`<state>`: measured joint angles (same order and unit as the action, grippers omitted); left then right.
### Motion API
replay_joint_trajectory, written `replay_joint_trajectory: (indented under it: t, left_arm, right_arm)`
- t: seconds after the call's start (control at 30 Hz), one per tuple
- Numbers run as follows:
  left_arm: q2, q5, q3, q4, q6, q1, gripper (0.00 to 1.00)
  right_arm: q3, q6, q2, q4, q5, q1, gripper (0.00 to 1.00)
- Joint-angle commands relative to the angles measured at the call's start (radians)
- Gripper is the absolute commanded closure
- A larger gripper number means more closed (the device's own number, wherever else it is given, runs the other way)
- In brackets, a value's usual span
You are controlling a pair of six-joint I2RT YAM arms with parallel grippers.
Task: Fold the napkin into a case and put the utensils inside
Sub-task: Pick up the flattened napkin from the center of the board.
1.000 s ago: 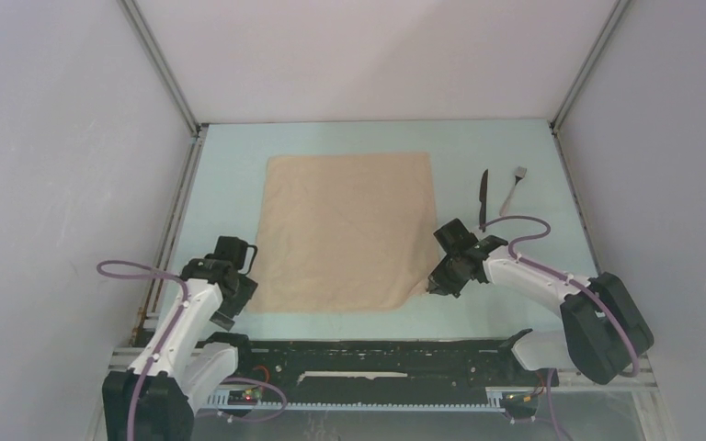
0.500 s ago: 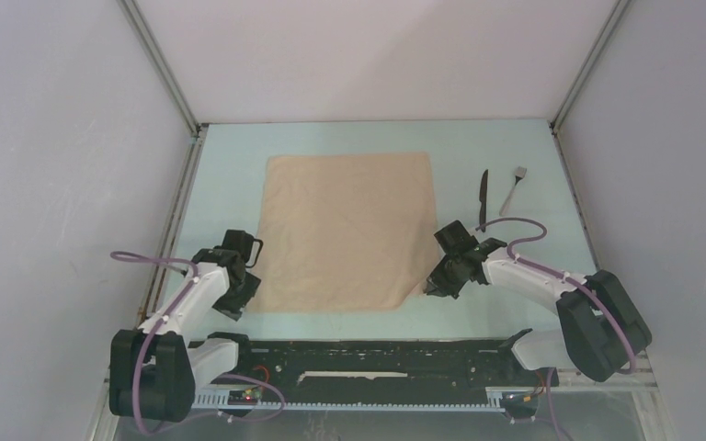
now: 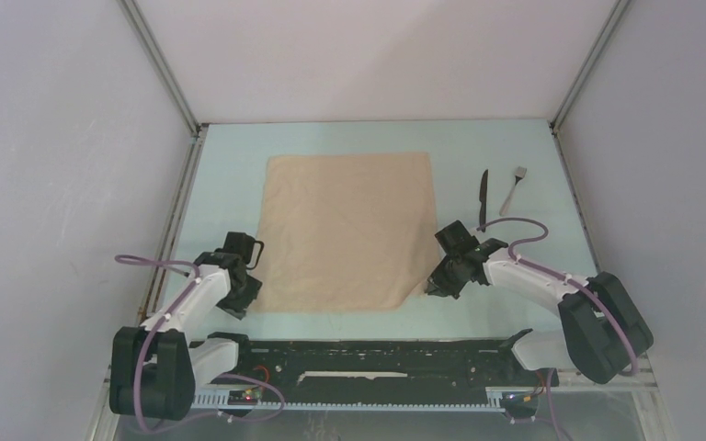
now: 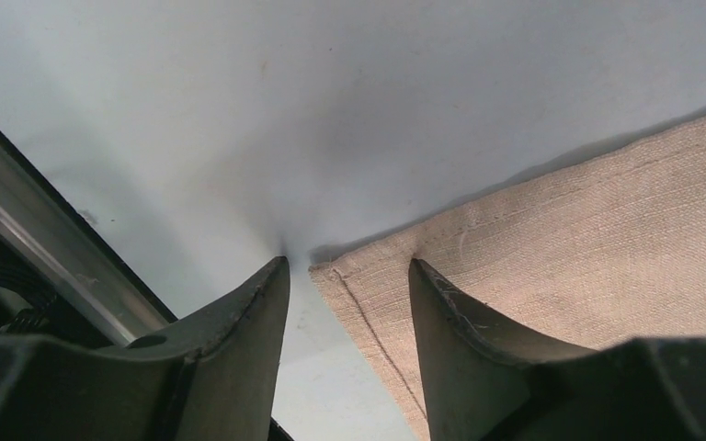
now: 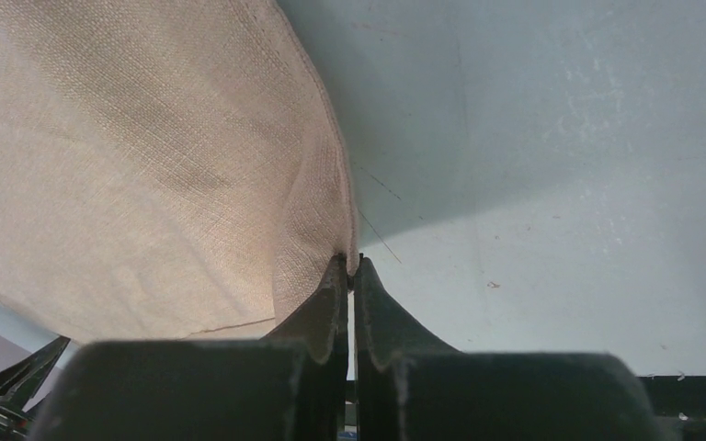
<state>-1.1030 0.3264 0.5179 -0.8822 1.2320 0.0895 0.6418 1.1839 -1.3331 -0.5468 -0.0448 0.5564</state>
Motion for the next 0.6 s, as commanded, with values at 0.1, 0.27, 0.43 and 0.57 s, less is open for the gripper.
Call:
replay_joint_trajectory:
  t: [0.1,0.27,0.43,0.57]
  left_arm:
    - [0.011,0.004,-0.092,0.137,0.024,-0.003,0.59]
    - [0.051,-0.022,-0.11,0.149,0.035,-0.005,0.78]
    - [0.088,-0.033,-0.077,0.132,0.013,-0.006,0.98]
    - [0.174,0.002,0.013,0.047,-0.007,-0.008,1.0]
  right_arm:
    - [-0.017,0.03,0.069,-0.032,0.045,0.0,1.0]
    - [-0.018,0.046,0.077,-0.036,0.07,0.011,1.0]
    - [-0.017,0.047,0.088,-0.036,0.085,0.018,1.0]
    - [-0.012,-0.032,0.151,0.012,0.097,0.01,1.0]
